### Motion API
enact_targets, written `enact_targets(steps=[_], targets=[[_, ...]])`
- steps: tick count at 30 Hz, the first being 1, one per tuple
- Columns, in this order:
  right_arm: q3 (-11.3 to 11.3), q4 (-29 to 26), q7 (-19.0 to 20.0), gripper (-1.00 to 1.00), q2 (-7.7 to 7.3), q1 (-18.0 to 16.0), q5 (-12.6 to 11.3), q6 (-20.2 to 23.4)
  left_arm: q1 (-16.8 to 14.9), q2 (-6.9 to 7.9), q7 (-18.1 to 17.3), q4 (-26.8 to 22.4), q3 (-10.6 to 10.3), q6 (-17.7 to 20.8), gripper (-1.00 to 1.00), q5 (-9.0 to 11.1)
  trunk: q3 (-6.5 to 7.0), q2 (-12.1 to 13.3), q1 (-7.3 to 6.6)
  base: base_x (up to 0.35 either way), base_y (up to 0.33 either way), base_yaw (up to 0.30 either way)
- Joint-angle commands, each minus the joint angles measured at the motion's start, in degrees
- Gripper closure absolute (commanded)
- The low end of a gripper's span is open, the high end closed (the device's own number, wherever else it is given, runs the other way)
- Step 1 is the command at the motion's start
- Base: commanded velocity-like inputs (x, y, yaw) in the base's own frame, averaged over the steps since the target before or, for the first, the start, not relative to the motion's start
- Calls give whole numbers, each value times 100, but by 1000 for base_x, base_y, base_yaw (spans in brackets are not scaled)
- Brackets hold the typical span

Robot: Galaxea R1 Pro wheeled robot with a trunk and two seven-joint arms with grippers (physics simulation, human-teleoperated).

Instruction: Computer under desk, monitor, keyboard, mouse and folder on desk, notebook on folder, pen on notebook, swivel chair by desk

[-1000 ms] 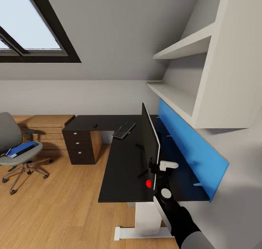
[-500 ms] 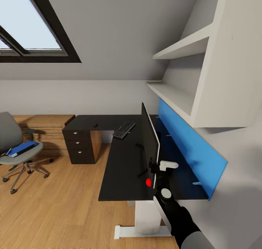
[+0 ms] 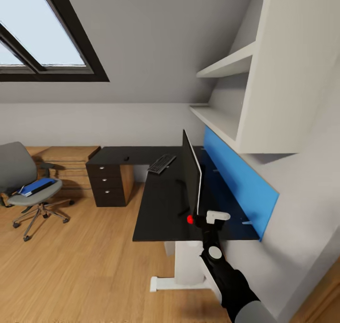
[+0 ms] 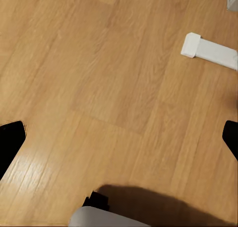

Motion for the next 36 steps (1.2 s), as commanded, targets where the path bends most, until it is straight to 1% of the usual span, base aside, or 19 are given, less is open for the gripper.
enact_targets(steps=[1,9,14,17,18,20,21,23,27,28,29,30,31,33,34,36], targets=[[18,32,-27,-100,-1,-7,-28,-26,-4,-1,16,2,-11,-15,-100,10,-11,-12,0,-324,0,0],[32,204,-18,-100,8,-5,-29,-25,-4,-1,18,2,-11,-14,-100,12,-11,-12,0,-325,0,0],[139,663,-15,-100,20,-6,-47,-25,-4,23,24,2,-11,-14,-100,18,-11,-12,0,-325,-1,0],[173,1088,-8,-100,31,-8,-64,-28,-4,33,20,2,-11,-14,-100,13,-11,-12,0,-324,-47,0],[184,1369,-6,-100,38,-9,-73,-40,-4,34,15,2,-13,-17,-100,12,-11,-12,0,-257,-56,0],[191,1664,-5,-100,43,-9,-80,-57,-4,34,11,2,-15,-19,-100,12,-11,-12,0,-185,-41,0],[192,1949,-4,-100,46,-9,-85,-81,-4,34,5,2,-17,-21,-100,11,-11,-12,0,-105,-23,0],[188,2226,-4,-100,49,-7,-90,-108,-4,34,0,2,-18,-22,-100,11,-11,-12,0,-76,-17,0],[179,3164,5,-100,73,-7,-97,-206,-4,34,-14,2,-19,-19,-100,6,-11,-12,0,-29,-6,0],[177,3531,36,-100,89,-8,-98,-251,-4,34,-17,2,-19,-18,-100,5,-11,-12,0,-11,-2,0],[175,3709,67,-100,96,-8,-98,-281,-4,34,-19,2,-20,-17,-100,4,-11,-12,0,-9,-2,0],[172,3880,109,-100,101,-8,-98,-318,-4,34,-21,2,-20,-16,-100,3,-11,-12,0,-7,-2,0],[164,4193,226,-100,105,-7,-99,-413,-4,34,-22,2,-20,-11,-100,3,-11,-12,0,-5,-1,0],[155,4469,373,-100,101,-6,-102,-529,-4,34,-22,2,-20,4,-100,2,-11,-12,0,-3,-1,0],[142,4710,535,-100,89,-6,-104,-661,-4,34,-21,2,-20,13,-100,2,-11,-12,0,-2,0,0],[120,4963,770,-100,55,-3,-106,-868,-4,31,-22,2,-20,23,-100,3,-11,-12,0,-1,0,0]])
